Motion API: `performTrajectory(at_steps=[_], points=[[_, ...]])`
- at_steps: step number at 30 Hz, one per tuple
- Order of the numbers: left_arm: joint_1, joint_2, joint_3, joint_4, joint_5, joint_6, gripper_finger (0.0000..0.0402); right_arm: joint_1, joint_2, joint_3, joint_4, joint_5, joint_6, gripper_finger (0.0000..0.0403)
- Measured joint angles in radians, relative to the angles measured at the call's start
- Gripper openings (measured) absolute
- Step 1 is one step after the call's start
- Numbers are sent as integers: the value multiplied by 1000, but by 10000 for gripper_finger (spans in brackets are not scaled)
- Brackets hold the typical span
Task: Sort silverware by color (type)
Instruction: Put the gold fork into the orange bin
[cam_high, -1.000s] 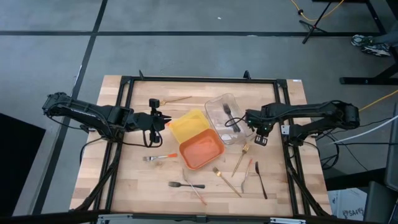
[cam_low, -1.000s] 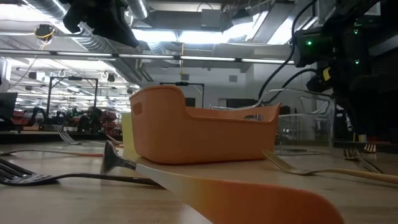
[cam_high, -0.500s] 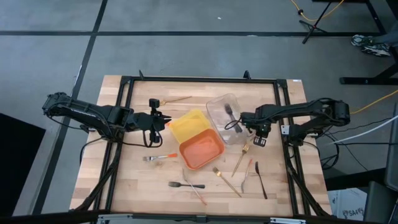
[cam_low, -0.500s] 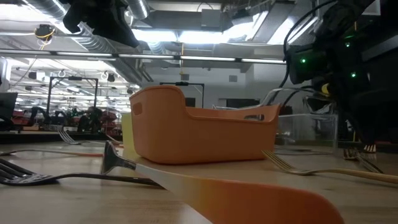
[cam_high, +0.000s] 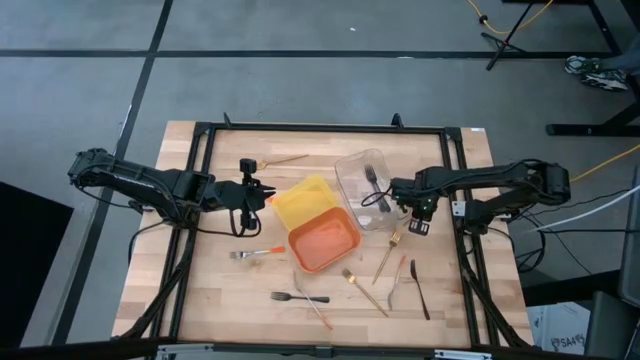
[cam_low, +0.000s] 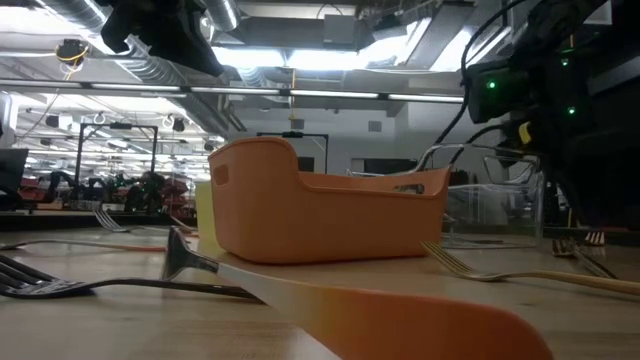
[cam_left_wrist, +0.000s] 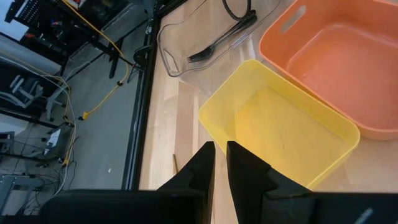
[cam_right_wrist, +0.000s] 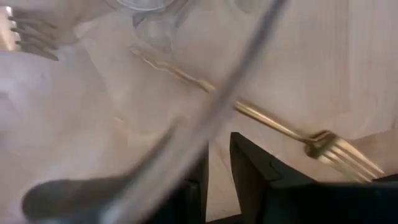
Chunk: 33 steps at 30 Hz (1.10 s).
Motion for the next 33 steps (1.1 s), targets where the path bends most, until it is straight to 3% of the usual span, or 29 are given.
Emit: performTrajectory(at_steps=[15, 24, 33], points=[[0, 0, 0, 0, 0, -1, 36, -344, -36, 0, -79, -23, -16, 58], [0, 0, 0, 0, 0, -1, 36, -406, -36, 0, -82, -82, 277, 58], [0, 0, 0, 0, 0, -1, 36, -406, -36, 0, -48, -45, 594, 58]])
